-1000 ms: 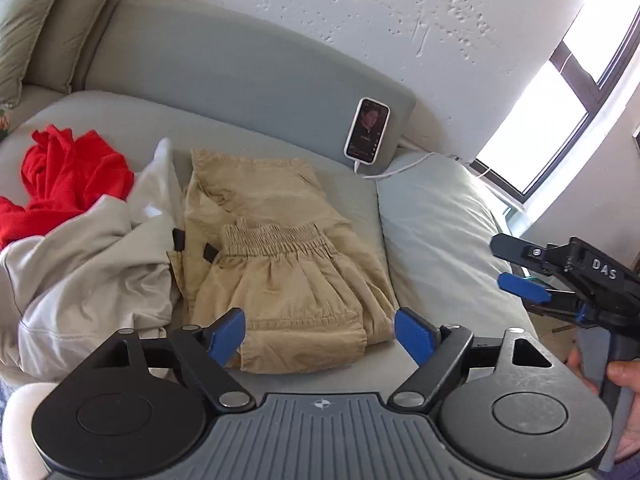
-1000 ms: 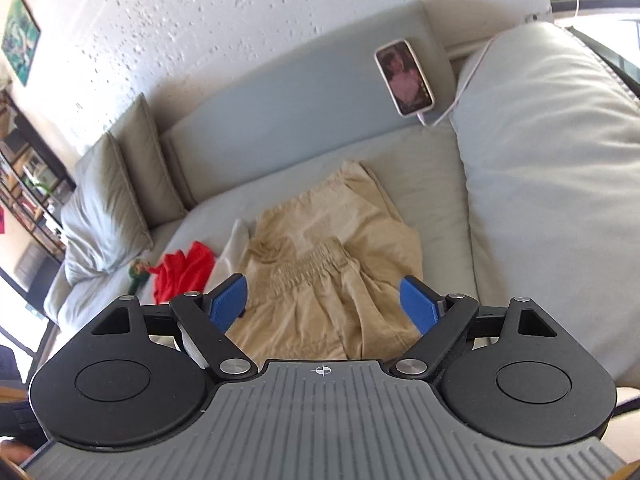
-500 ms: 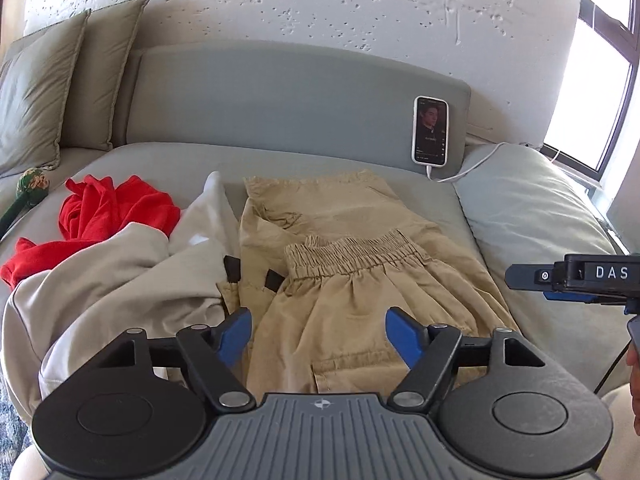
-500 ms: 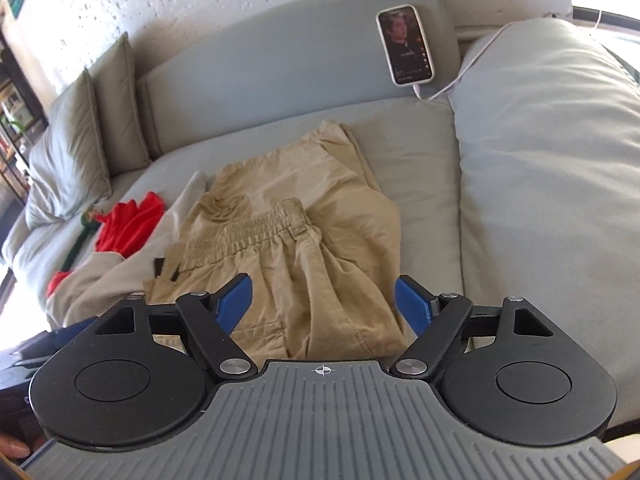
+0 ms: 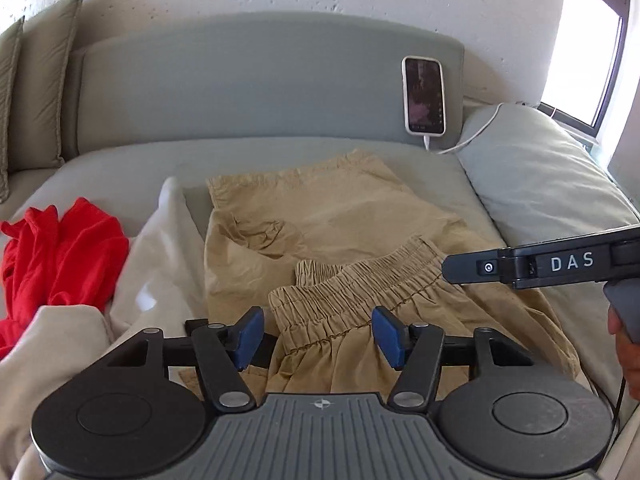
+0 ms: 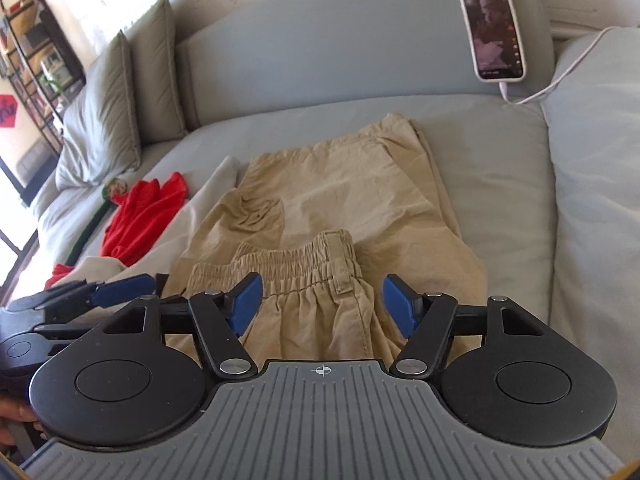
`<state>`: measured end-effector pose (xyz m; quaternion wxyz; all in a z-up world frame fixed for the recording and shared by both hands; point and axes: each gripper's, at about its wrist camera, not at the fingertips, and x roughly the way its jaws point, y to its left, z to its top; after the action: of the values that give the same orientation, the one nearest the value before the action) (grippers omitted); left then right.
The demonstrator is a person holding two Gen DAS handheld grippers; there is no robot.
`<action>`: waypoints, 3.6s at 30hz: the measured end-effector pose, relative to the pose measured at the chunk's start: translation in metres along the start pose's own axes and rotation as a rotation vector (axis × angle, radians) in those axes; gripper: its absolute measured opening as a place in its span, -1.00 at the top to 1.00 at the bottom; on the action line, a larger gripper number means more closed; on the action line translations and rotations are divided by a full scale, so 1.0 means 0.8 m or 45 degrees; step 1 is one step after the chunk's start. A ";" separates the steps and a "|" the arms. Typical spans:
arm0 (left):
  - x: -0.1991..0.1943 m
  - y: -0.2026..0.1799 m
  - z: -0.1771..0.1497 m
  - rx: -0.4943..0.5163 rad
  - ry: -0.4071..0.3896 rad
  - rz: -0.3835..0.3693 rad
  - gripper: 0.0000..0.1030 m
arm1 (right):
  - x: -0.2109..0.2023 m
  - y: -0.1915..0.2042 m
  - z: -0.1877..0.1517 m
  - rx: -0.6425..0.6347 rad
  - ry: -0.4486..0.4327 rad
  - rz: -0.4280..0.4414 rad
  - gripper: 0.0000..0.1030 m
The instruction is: Fold clothes
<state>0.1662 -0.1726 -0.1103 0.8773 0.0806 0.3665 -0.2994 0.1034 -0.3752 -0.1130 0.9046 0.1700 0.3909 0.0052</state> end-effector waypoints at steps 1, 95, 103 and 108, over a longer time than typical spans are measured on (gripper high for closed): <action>0.008 0.002 0.001 -0.019 0.020 -0.026 0.05 | 0.010 0.000 0.002 -0.012 0.018 -0.017 -0.30; -0.038 0.054 -0.129 -1.173 -0.104 -0.191 -0.51 | -0.025 -0.092 -0.152 0.863 -0.317 0.245 -0.81; -0.031 0.057 -0.114 -1.115 0.019 -0.161 0.46 | -0.022 -0.101 -0.140 0.782 -0.200 0.221 0.75; -0.043 0.046 -0.084 -0.902 0.045 -0.237 0.61 | -0.059 -0.082 -0.136 0.768 -0.213 0.130 0.82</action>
<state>0.1287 -0.1025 -0.1382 0.8133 -0.2567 0.4684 -0.2308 -0.0146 -0.4106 -0.1696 0.8410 0.4499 0.2899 -0.0796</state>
